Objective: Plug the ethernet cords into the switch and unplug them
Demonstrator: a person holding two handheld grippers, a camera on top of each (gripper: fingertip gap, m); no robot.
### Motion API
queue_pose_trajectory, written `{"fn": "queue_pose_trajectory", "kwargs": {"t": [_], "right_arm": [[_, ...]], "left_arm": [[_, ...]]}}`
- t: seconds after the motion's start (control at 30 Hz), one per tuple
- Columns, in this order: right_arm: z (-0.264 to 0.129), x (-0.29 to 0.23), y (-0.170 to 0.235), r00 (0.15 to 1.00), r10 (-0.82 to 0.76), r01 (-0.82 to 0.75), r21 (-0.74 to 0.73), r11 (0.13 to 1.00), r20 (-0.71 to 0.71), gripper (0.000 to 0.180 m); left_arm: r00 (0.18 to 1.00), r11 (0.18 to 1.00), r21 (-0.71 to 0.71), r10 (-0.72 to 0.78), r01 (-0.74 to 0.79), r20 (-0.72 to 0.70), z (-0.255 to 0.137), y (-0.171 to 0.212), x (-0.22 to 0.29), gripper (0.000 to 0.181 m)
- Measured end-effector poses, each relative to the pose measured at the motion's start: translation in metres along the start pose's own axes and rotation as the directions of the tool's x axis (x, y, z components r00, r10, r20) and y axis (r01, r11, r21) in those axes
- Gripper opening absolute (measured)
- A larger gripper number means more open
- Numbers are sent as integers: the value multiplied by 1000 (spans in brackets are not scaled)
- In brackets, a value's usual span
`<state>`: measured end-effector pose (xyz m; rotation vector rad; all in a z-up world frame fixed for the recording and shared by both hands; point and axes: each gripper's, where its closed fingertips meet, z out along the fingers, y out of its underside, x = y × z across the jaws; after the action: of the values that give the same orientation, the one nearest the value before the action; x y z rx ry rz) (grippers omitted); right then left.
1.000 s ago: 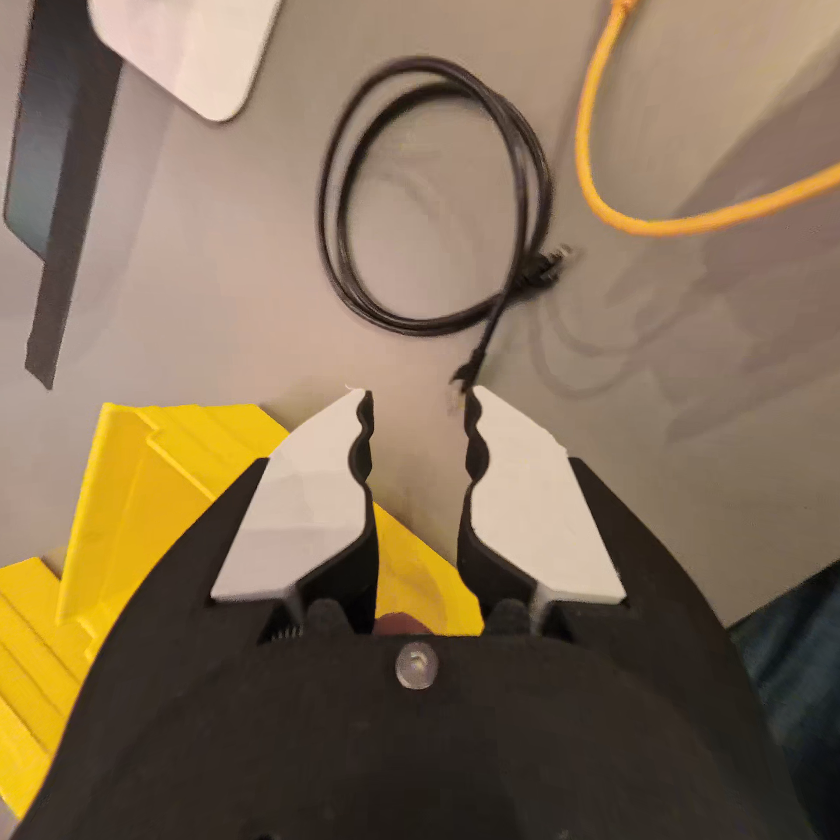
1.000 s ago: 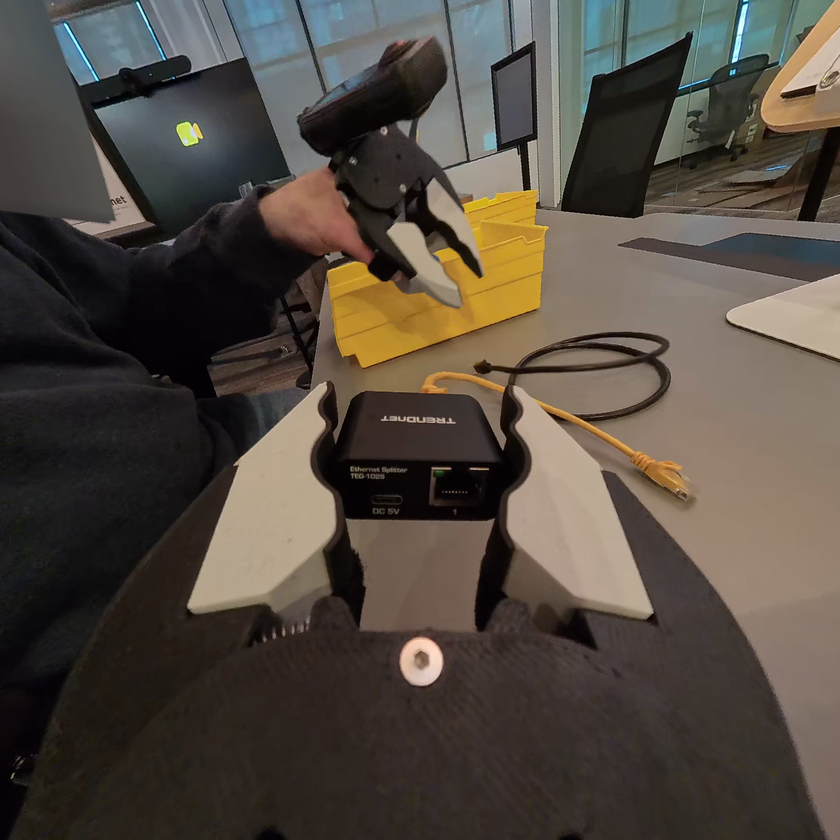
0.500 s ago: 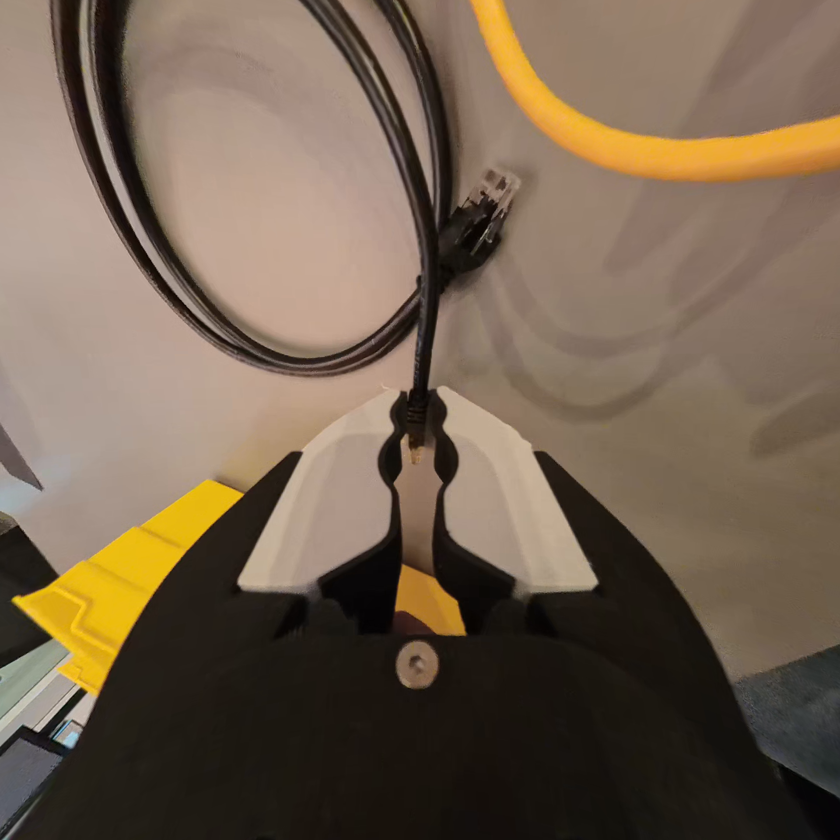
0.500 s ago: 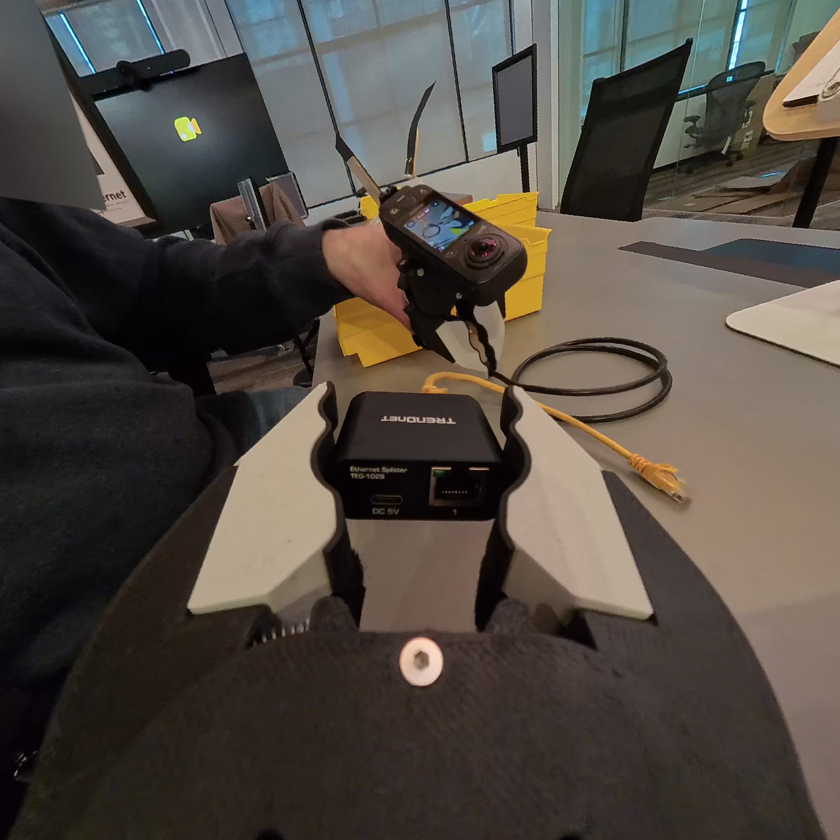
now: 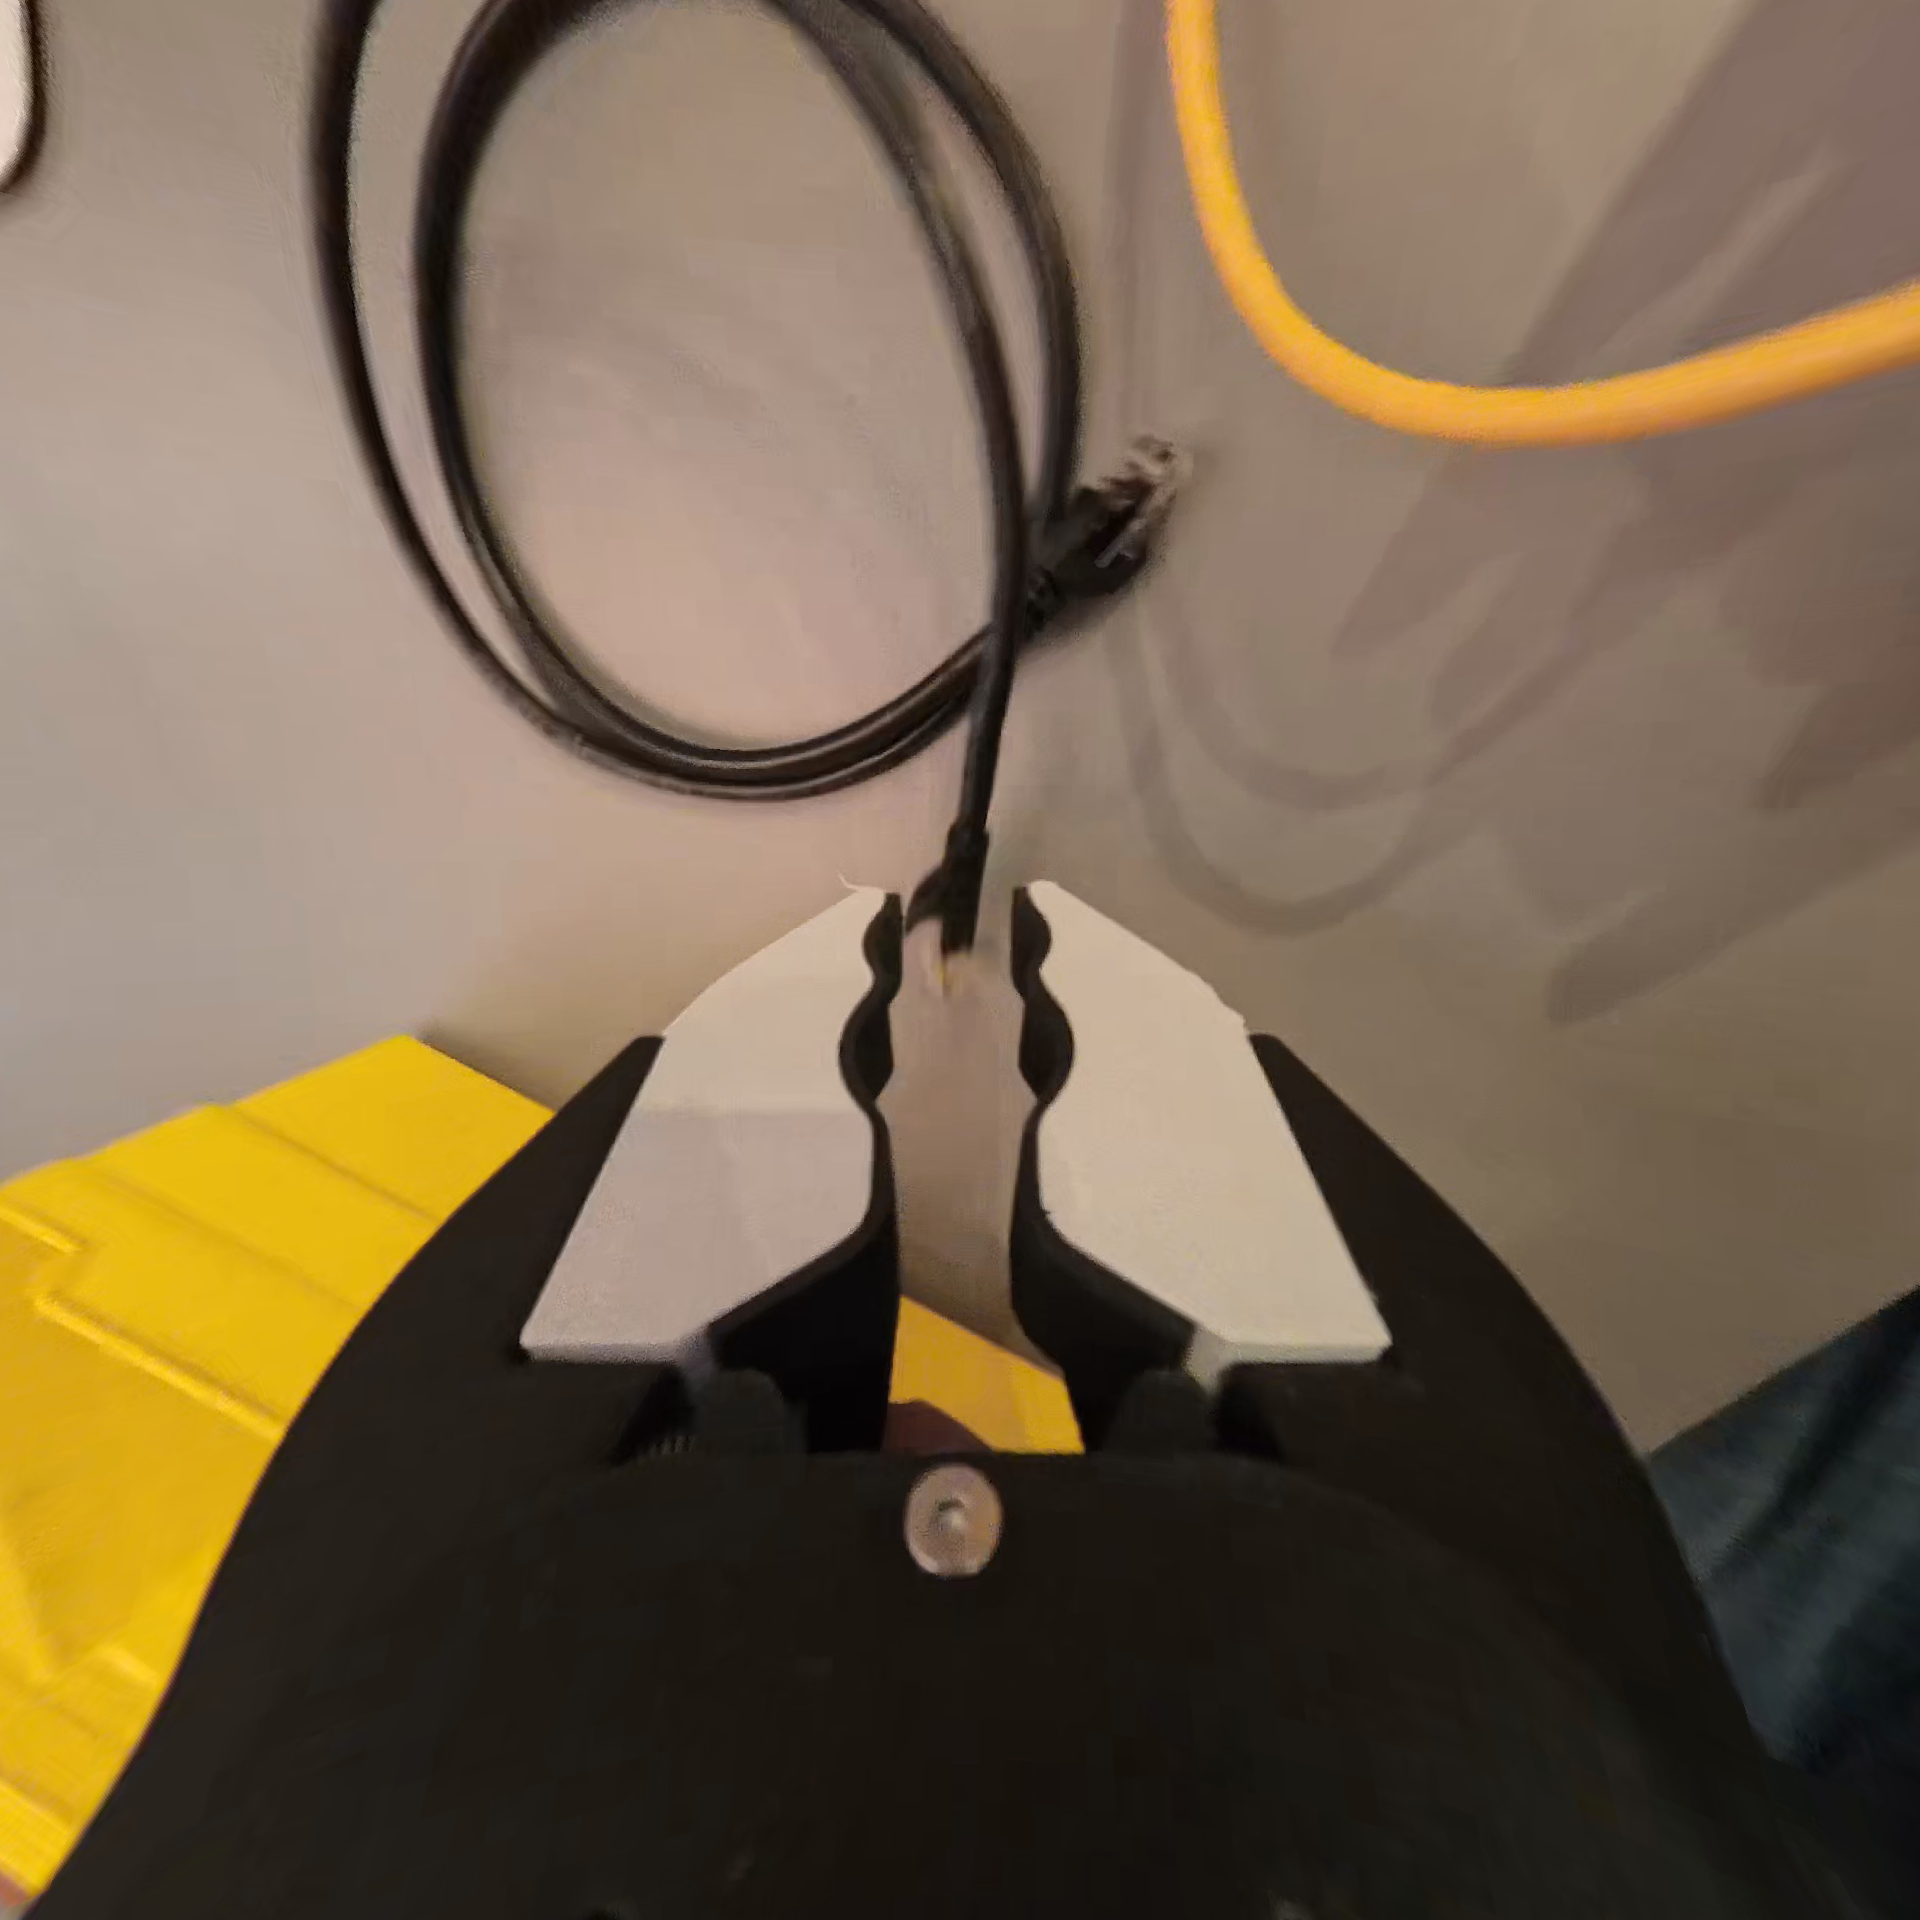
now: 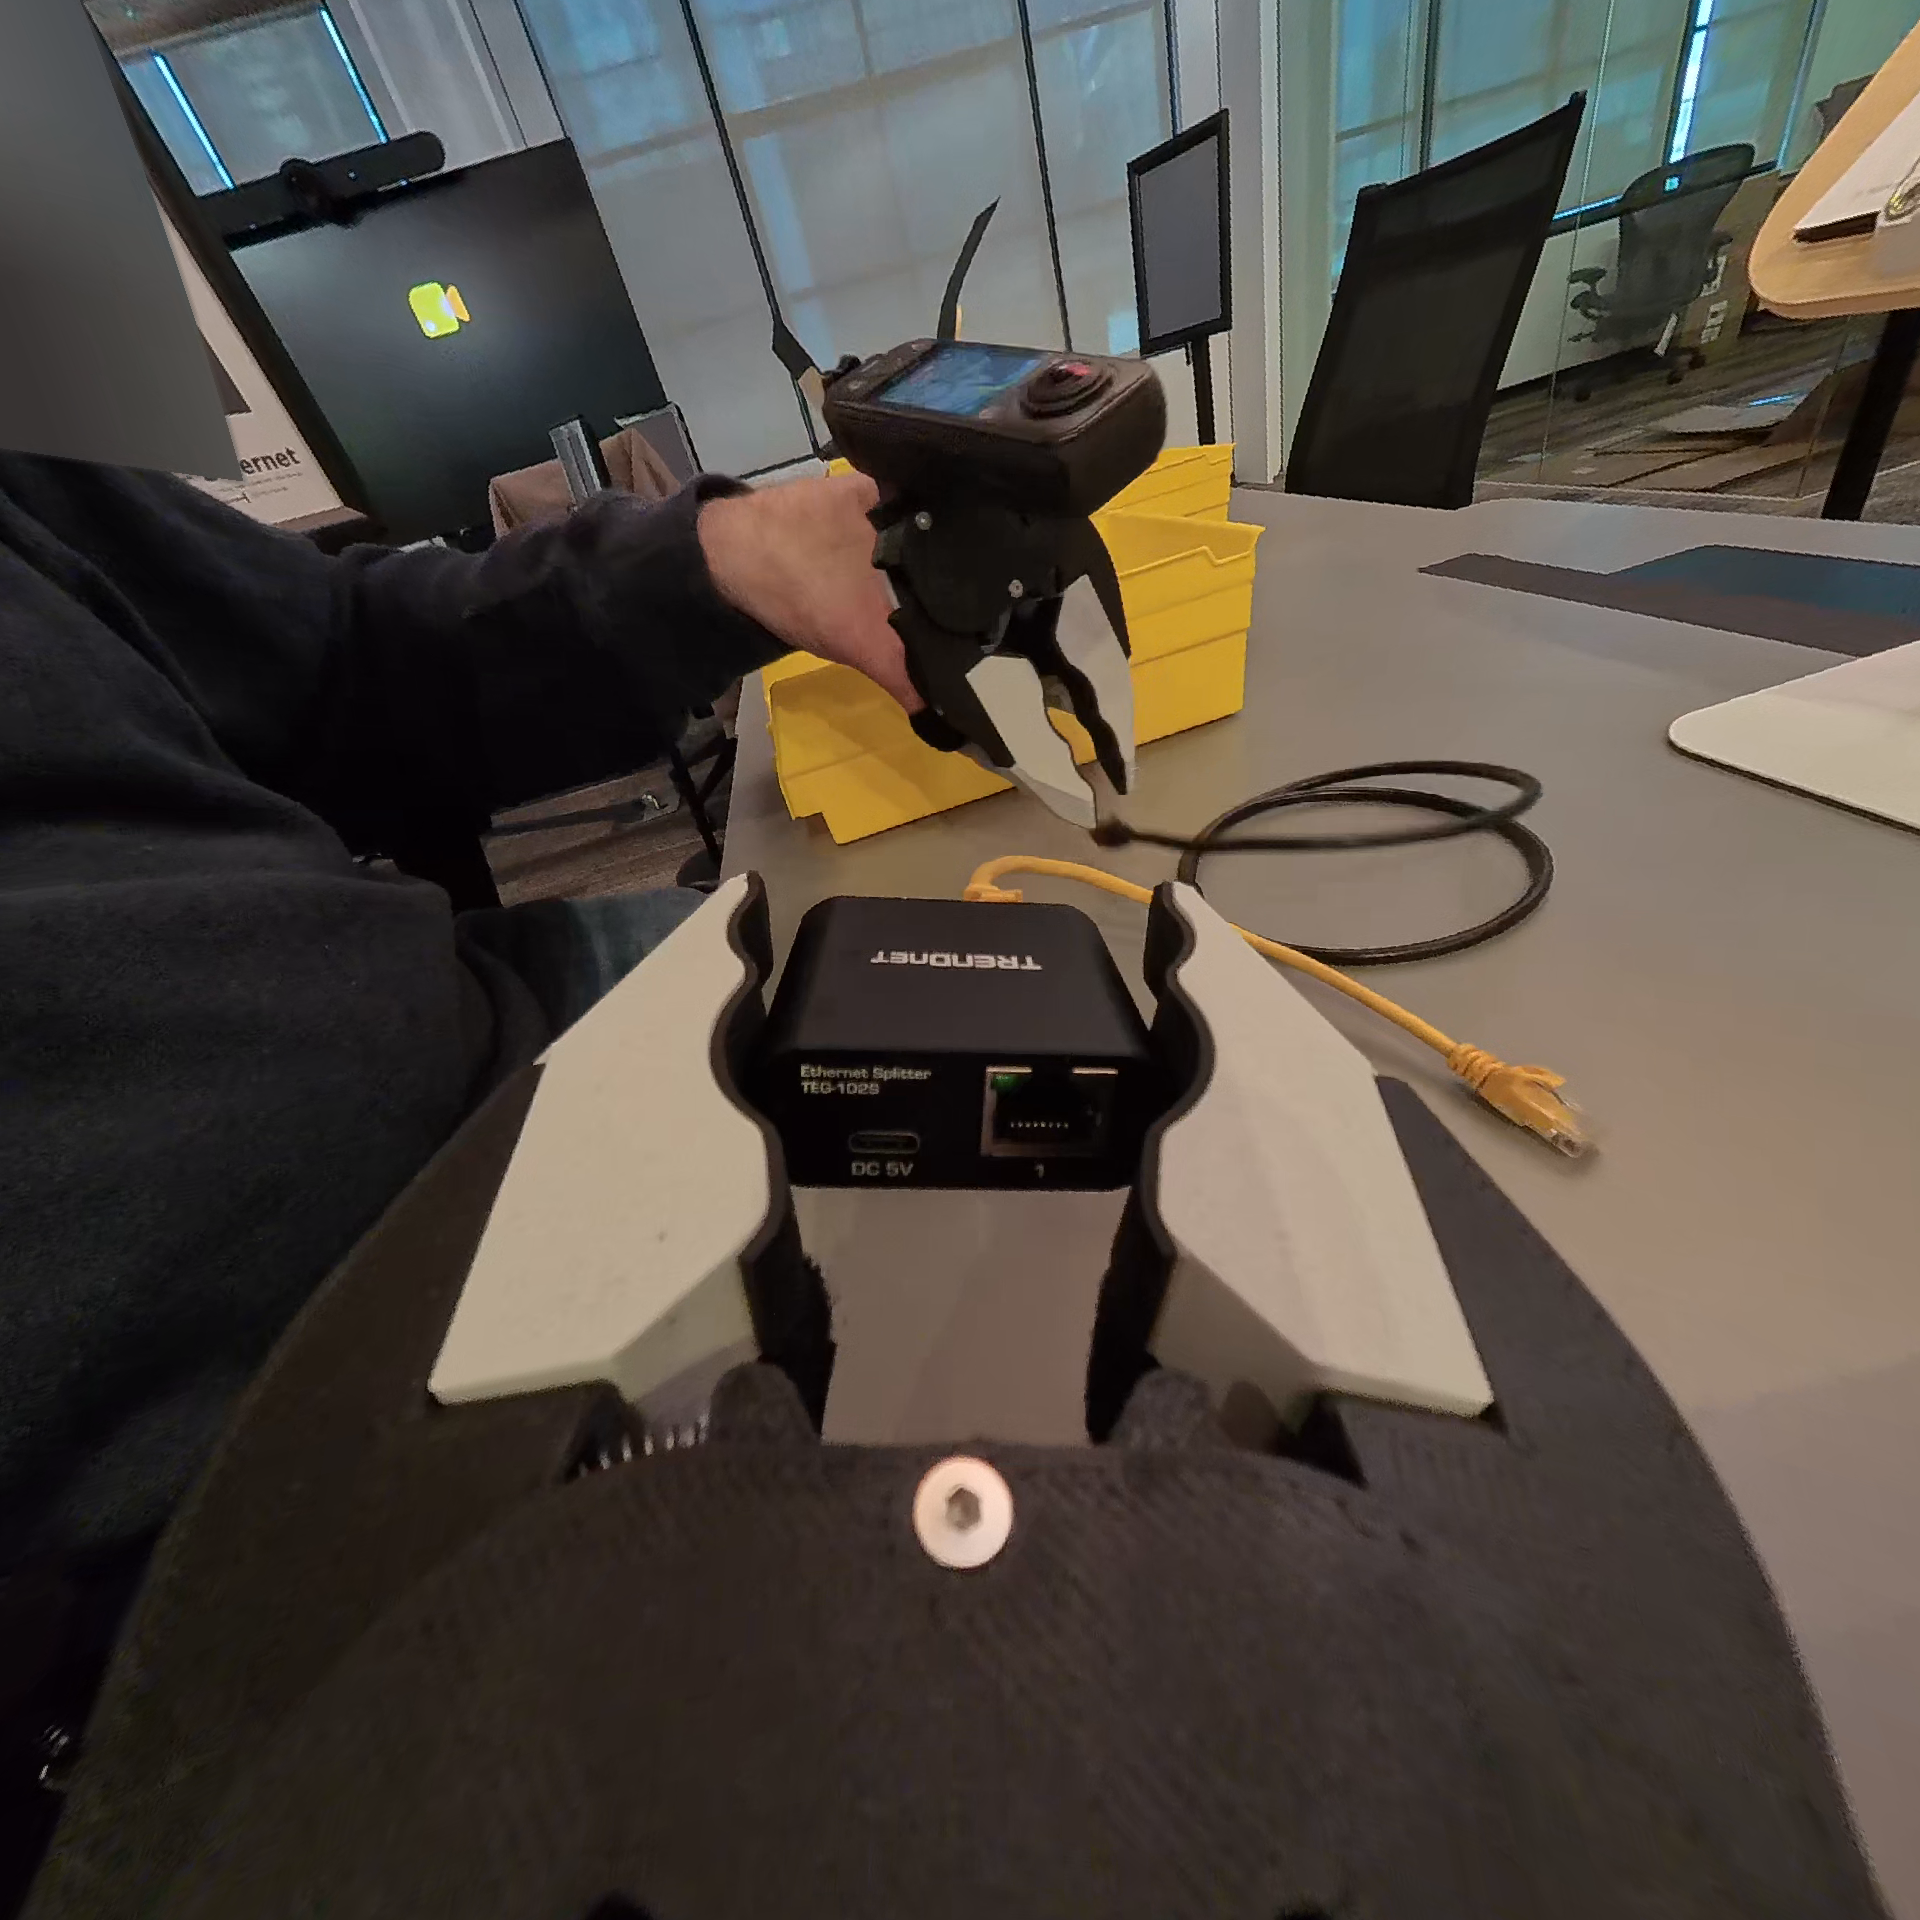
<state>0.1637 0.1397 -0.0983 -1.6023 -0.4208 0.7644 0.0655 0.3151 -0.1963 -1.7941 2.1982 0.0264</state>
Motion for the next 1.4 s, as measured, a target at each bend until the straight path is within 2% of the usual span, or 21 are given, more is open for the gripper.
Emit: {"fn": "queue_pose_trajectory", "kwargs": {"t": [0.03, 0.1, 0.13, 0.23, 0.3, 0.37, 0.43, 0.5, 0.63, 0.73, 0.77, 0.83, 0.87, 0.9, 0.97, 1.07, 1.13, 1.17, 1.23, 1.3, 1.4], "right_arm": [[0, 0, 0, 1000, 1, -1, 1, 1000, 2, 72], [1, -1, 1, 1000, 2, -2, 0, 1000, 3, 72], [1, -1, 1, 1000, 3, -3, 0, 1000, 5, 72], [0, -1, 1, 1000, 3, -3, 1, 1000, 9, 73], [0, -1, 1, 1000, 2, -2, 3, 1000, 9, 72], [-1, -1, -1, 1000, 1, -1, 9, 1000, 6, 72], [-3, -1, -2, 1000, 2, -2, 15, 1000, 2, 72], [-6, 0, -2, 1000, 5, -4, 19, 1000, -2, 72], [-9, -1, -3, 1000, 7, -7, 24, 1000, 2, 72], [-10, -2, -2, 1000, 5, -6, 22, 1000, 5, 72], [-10, -2, -3, 1000, 4, -5, 22, 1000, 8, 72], [-10, -4, -3, 1000, 2, -2, 23, 1000, 14, 72], [-10, -4, -3, 1000, 1, -1, 24, 1000, 15, 72], [-10, -4, -3, 1000, 1, -2, 24, 1000, 14, 72], [-10, -4, -4, 1000, -1, 0, 27, 1000, 11, 72], [-11, -5, -5, 1000, -1, 1, 33, 999, 10, 72], [-11, -5, -5, 1000, -1, 1, 32, 999, 12, 72], [-11, -5, -5, 1000, -2, 2, 32, 999, 13, 72], [-10, -5, -5, 1000, -3, 2, 36, 999, 18, 72], [-8, -6, -6, 1000, -5, 4, 41, 999, 24, 72], [-7, -9, -8, 999, -14, 13, 45, 999, 30, 72]], "left_arm": [[998, 998, 22, -67, 67, 10, 0, -1, -4, 22], [983, 980, 78, -178, 182, -52, 3, -7, 1, 35], [981, 980, 76, -180, 186, -72, 7, -8, 7, 43], [998, 999, 6, -49, 49, 33, 21, -6, 9, 49], [999, 1000, 15, -4, 4, 51, 27, -16, 8, 46], [997, 999, 20, 25, -26, 67, 31, -28, 3, 33], [992, 993, 9, 116, -117, 46, 36, -36, 7, 15], [968, 972, -31, 235, -234, 86, 36, -38, 5, 10], [839, 849, -108, 528, -517, 134, 31, -32, 13, 6], [691, 709, -123, 704, -694, 163, 24, -23, 24, 5], [605, 626, -106, 777, -773, 177, 21, -21, 30, 5], [489, 510, -75, 850, -857, 198, 16, -13, 37, 5], [453, 478, -98, 869, -873, 200, 16, -6, 33, 6], [461, 487, -139, 868, -862, 186, 16, 2, 25, 7], [605, 620, -141, 784, -772, 138, 14, 14, 16, 41], [854, 860, -80, 509, -503, 109, -3, 14, 7, 44], [972, 970, -101, 227, -220, 63, -11, 22, 4, 48], [997, 993, -86, 79, -78, 12, -13, 24, 11, 43], [982, 987, -11, -162, 162, -92, -13, 17, 25, 34], [958, 962, -26, -273, 271, -93, -6, 20, 27, 24], [921, 926, -63, -376, 371, -105, 10, 25, 29, 33]]}}
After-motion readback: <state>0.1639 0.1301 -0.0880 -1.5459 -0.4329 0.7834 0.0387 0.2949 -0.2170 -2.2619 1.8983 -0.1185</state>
